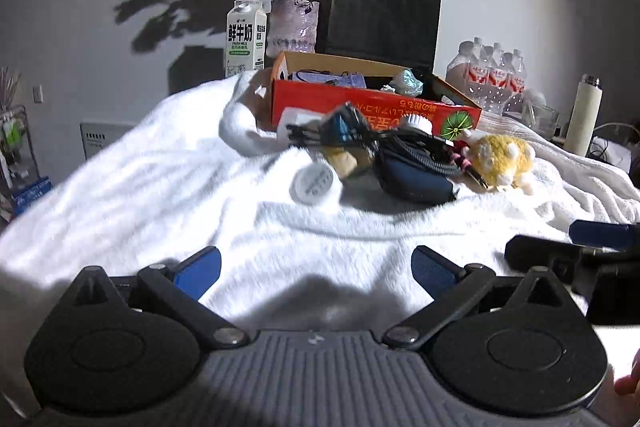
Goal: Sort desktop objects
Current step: 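Withdraw both tools from the box back toward the remaining items, then grasp the round white tin with the left tool while the right tool grasps a black cable, then place the tin onto the linen pouch in the box while the right tool drops the cable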
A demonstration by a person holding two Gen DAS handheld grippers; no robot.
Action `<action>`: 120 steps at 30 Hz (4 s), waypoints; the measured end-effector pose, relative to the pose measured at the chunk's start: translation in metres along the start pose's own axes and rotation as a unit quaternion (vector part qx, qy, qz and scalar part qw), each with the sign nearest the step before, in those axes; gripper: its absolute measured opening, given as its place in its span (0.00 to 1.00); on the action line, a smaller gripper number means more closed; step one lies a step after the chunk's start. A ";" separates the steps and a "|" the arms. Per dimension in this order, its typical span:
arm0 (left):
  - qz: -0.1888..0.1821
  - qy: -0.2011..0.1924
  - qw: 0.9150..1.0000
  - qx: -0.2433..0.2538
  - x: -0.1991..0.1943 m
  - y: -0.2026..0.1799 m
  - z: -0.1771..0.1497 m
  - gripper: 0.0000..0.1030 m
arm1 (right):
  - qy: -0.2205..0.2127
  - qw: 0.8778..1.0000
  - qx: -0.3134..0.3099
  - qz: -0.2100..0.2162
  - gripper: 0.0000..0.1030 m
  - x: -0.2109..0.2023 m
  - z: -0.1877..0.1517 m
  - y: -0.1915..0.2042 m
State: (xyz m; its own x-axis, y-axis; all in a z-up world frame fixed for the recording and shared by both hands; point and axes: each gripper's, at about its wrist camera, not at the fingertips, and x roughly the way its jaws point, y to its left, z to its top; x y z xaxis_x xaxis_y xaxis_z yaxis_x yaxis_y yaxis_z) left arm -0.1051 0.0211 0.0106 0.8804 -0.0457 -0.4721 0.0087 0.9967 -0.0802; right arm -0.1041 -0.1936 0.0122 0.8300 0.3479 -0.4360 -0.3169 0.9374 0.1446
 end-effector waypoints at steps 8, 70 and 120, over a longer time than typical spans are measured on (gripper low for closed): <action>0.014 -0.039 0.998 0.042 -0.003 -0.016 -0.018 1.00 | -0.005 0.999 -0.006 -0.032 1.00 0.004 -0.025 0.002; -0.083 -0.007 0.996 -0.043 -0.027 0.014 0.064 0.38 | -0.119 0.977 0.166 0.053 0.03 -0.037 0.052 -0.011; -0.034 0.136 0.990 0.027 0.330 -0.001 0.295 0.73 | 0.126 0.990 0.061 -0.024 0.64 0.346 0.278 -0.100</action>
State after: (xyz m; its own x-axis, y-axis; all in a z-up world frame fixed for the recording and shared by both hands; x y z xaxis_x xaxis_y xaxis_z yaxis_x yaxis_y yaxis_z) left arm 0.3253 0.0244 0.1138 0.7173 -0.1220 -0.6860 0.0956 0.9925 -0.0765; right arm 0.3421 -0.1622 0.0938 0.6965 0.3015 -0.6512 -0.2087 0.9533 0.2182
